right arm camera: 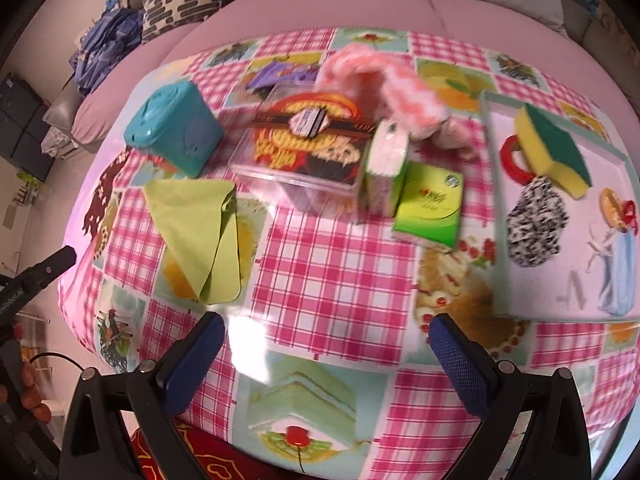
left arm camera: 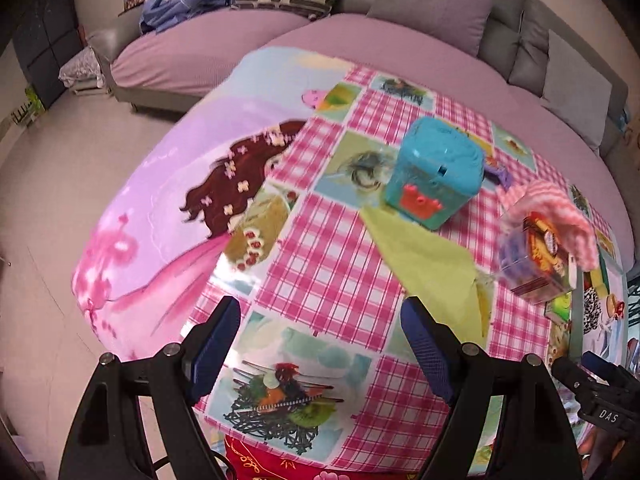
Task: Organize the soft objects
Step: 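Grasp the yellow-green cloth with the left tool while the right tool grasps the pink striped towel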
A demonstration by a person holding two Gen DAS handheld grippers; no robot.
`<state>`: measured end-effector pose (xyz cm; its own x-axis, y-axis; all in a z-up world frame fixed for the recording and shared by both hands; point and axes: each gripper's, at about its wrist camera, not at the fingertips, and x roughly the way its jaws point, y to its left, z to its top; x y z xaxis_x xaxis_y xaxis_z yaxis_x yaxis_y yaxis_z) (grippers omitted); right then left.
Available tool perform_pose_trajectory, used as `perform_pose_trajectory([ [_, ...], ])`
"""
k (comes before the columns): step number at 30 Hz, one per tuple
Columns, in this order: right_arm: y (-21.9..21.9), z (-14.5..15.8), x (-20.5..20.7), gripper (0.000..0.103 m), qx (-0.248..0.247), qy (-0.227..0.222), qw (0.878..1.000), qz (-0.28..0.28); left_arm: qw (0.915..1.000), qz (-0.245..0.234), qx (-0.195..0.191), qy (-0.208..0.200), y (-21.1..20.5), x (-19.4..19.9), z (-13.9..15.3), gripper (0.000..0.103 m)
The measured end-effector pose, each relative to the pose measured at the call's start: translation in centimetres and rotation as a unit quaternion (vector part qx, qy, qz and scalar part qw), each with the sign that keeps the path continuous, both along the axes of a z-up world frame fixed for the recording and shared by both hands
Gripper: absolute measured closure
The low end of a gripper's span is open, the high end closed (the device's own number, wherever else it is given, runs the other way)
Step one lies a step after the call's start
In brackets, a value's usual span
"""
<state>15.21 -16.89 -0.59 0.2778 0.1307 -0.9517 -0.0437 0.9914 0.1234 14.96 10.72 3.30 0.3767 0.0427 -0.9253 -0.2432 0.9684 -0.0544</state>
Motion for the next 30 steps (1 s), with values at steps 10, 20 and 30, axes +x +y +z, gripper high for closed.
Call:
perform_pose_trajectory([
  [10,-0.2,-2.0,1.3,0.000,-0.006,0.017,1.000,-0.005,0.9993,-0.022,-0.012,0.029,-2.1,1.5,-3.2,0.020],
  [20,-1.6,-2.1,2.6,0.000,-0.006,0.017,1.000,-0.021,0.9955,-0.065,-0.027,0.062,-5.7,4.0,-7.1,0.022],
  [30,-2.1,-2.2,3.7,0.000,0.000,0.014,1.000,-0.021,0.9925,-0.098,-0.026,0.069,-9.0,6.2,-8.4,0.025],
])
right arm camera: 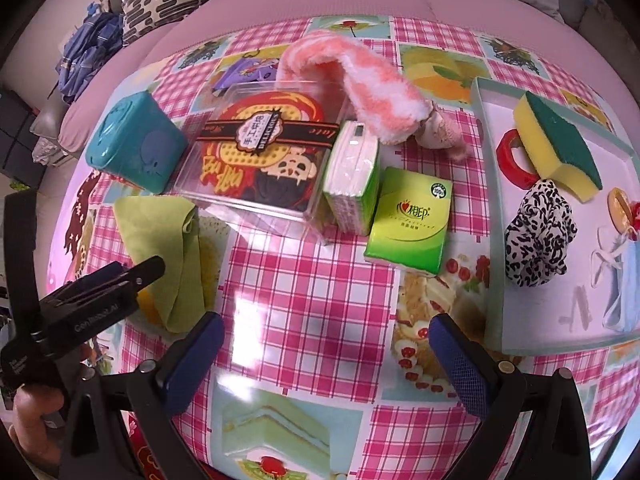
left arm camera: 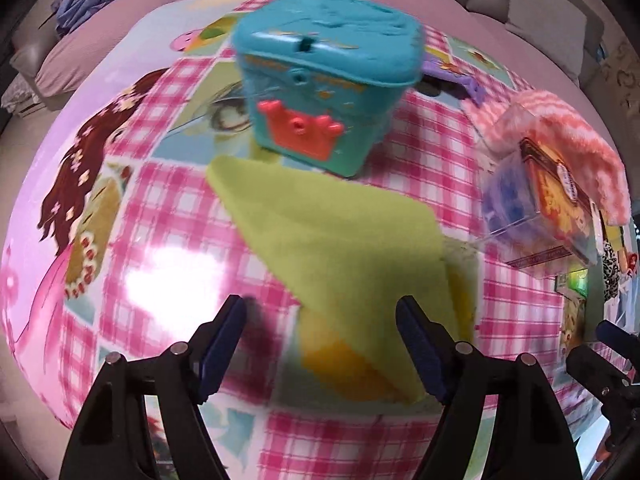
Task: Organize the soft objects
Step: 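Grasp the yellow-green cloth with the left tool while the right tool grasps the pink striped towel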
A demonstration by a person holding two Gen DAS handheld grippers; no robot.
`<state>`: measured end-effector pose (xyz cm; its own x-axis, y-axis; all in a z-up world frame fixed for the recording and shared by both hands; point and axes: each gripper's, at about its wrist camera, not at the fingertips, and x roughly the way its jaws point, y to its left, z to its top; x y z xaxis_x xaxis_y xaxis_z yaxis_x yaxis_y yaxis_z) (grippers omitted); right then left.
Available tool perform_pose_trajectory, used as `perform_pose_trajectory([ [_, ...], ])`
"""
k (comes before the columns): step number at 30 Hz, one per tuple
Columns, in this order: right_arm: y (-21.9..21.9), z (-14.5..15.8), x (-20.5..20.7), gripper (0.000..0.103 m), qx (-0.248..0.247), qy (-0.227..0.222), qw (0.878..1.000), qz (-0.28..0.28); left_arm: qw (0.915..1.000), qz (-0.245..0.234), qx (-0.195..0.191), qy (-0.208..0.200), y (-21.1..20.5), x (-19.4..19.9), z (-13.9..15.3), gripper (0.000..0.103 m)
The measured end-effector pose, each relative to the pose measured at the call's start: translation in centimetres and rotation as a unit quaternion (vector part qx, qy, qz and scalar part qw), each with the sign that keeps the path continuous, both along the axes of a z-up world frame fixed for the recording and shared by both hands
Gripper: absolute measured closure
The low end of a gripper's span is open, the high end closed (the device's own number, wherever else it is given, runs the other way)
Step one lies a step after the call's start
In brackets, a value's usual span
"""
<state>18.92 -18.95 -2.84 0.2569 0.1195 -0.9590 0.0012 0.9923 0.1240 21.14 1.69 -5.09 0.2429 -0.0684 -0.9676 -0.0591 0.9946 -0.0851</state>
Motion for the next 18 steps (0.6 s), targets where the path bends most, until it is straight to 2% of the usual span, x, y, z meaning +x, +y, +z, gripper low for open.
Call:
perform_pose_trajectory([
  [3,-0.4,0.0,0.2,0.000,0.000,-0.001,1.000,-0.003,0.9999,-0.014,0.005,-0.001,-1.4,0.5,-0.1,0.025],
  [9,-1.0,0.0,0.4,0.000,0.002,0.001,1.000,-0.004,0.9985,-0.029,0.047,0.000,-4.2,1.5,-0.5,0.024],
  [15,-2.1,0.9,0.2,0.000,0.003,-0.007,1.000,-0.004,0.9986,-0.019,0.050,0.002,-5.5,2.7,-0.8,0.024],
  [17,-2.7,1.5,0.1,0.000,0.000,-0.012,1.000,-0.003,0.9986,-0.017,0.050,0.000,-5.2,3.0,-0.9,0.026],
  [18,-3.0,1.8,0.2,0.000,-0.002,-0.015,1.000,-0.004,0.9986,-0.017,0.051,-0.003,-5.3,2.9,-0.9,0.032],
])
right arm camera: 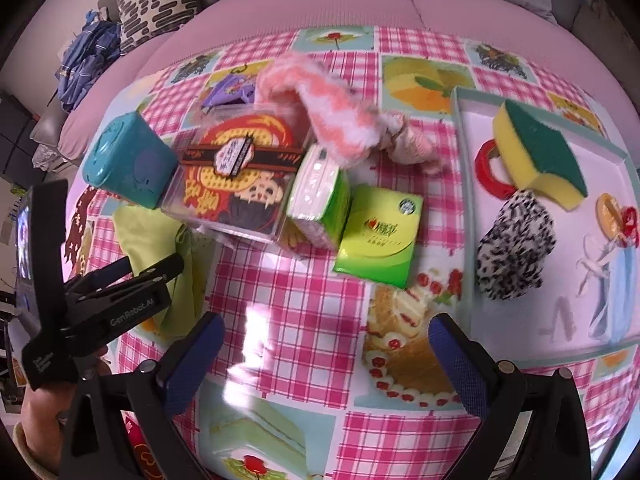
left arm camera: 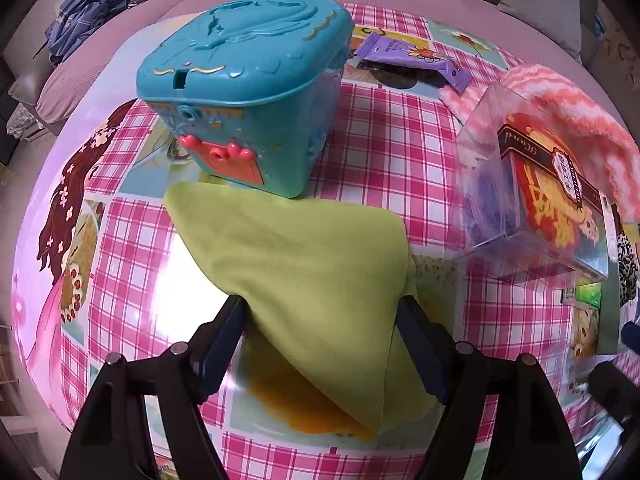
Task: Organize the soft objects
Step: 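Grasp the yellow-green cloth with the left tool while the right tool grasps the pink striped towel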
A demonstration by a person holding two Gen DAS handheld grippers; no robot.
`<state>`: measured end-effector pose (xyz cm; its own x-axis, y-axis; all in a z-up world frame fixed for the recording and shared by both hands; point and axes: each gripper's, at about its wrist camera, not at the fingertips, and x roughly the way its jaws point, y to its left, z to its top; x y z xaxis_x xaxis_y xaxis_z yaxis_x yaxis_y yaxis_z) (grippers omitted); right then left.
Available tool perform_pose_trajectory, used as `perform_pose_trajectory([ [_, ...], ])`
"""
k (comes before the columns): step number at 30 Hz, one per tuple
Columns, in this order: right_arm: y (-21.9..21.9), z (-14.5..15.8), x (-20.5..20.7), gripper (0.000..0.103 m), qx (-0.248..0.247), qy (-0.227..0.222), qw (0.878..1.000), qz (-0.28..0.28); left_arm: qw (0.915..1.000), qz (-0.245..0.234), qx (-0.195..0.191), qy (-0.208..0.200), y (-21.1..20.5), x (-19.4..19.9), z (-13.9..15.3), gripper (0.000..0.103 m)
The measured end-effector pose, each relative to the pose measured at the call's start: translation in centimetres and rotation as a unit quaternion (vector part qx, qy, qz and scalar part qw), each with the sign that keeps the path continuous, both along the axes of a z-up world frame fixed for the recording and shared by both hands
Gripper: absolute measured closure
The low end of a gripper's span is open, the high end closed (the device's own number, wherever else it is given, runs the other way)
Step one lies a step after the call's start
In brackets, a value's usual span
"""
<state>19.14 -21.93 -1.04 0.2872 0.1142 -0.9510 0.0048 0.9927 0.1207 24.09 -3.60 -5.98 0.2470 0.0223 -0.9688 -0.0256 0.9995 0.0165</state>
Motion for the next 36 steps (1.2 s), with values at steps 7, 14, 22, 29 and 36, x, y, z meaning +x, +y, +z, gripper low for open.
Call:
perform_pose_trajectory([
  [7,-1.2,2.2,1.1,0.000,-0.011,-0.020,1.000,-0.009,0.9998,-0.004,-0.003,-0.020,0.4,-0.6,0.8,0.077],
  [14,-1.5,3.6,3.1,0.000,-0.019,-0.039,0.999,-0.008,0.9994,-0.012,-0.019,-0.027,0.9,-1.0,1.6,0.095],
  [22,-1.1,4.6,6.1,0.000,-0.034,-0.062,0.997,0.000,0.9982,-0.018,-0.045,-0.037,1.9,-1.3,2.5,0.097],
  [29,-0.2,4.6,8.7,0.000,-0.038,-0.068,0.997,0.015,0.9955,-0.023,-0.057,-0.071,3.0,-1.8,5.9,0.097],
  [36,0.7,4.0,10.1,0.017,-0.031,-0.065,0.997,0.023,0.9911,-0.021,-0.064,-0.115,4.0,-2.3,9.8,0.097],
])
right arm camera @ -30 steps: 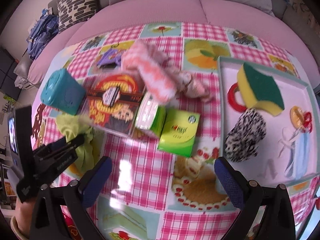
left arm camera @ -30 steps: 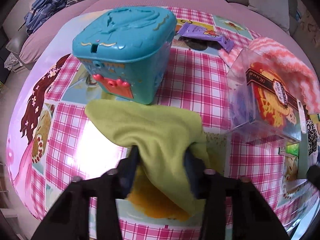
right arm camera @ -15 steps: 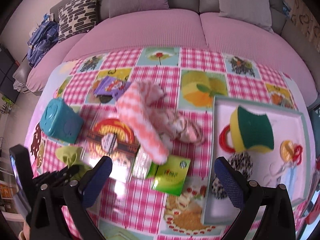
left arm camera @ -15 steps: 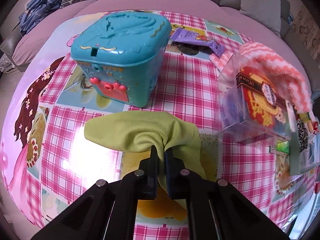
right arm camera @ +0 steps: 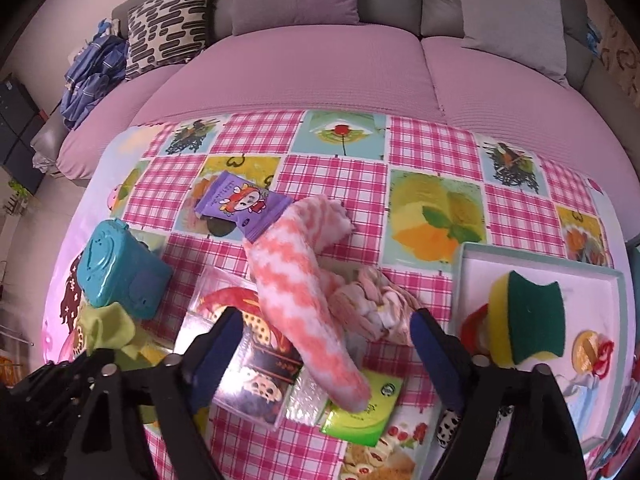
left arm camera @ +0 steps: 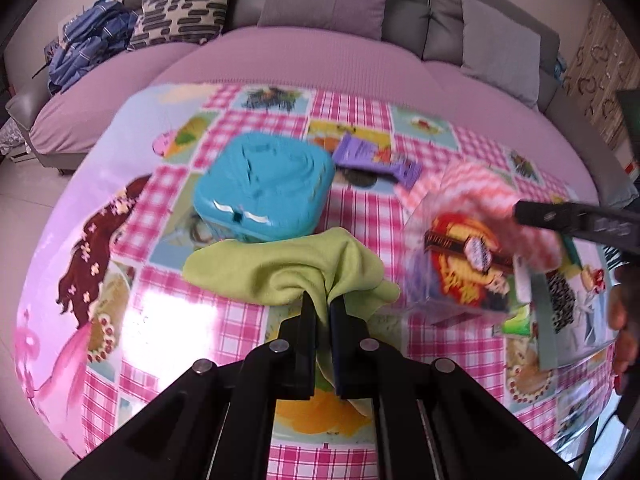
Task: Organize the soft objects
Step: 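Grasp the yellow-green cloth with the left tool while the right tool grasps the pink striped towel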
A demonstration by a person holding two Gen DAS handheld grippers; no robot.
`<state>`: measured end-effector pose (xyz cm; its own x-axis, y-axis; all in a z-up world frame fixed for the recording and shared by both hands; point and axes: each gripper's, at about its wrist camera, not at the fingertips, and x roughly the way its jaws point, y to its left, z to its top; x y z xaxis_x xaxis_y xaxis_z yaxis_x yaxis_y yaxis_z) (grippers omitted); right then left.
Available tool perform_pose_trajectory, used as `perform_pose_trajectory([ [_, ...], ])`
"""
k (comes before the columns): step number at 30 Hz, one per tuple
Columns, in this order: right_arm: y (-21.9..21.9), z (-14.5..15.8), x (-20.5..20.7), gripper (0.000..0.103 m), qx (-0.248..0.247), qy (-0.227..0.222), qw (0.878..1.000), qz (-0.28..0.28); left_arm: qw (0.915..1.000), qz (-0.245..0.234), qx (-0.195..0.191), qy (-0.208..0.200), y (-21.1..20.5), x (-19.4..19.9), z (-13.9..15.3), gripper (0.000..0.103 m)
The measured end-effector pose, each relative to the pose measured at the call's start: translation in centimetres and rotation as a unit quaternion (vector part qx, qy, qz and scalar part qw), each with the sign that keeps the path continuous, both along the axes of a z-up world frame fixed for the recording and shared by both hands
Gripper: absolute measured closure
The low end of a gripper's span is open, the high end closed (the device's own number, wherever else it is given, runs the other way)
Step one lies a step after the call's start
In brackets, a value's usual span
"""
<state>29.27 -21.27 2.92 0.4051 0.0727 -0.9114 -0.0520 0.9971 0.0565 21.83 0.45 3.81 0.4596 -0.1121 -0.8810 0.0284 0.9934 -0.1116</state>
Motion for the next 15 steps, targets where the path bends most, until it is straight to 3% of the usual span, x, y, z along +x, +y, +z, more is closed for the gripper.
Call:
perform_pose_trajectory([
  [5,0.6,-0.5,0.7,0.034,-0.002,0.006,1.000,0.003,0.9999,0.001,-0.003,-0.013,-0.1,0.5,1.0,0.097],
  [15,0.8,-0.7,1.0,0.083,-0.001,0.016,1.000,0.004,0.9998,0.004,0.003,-0.018,0.4,1.2,2.1,0.097],
])
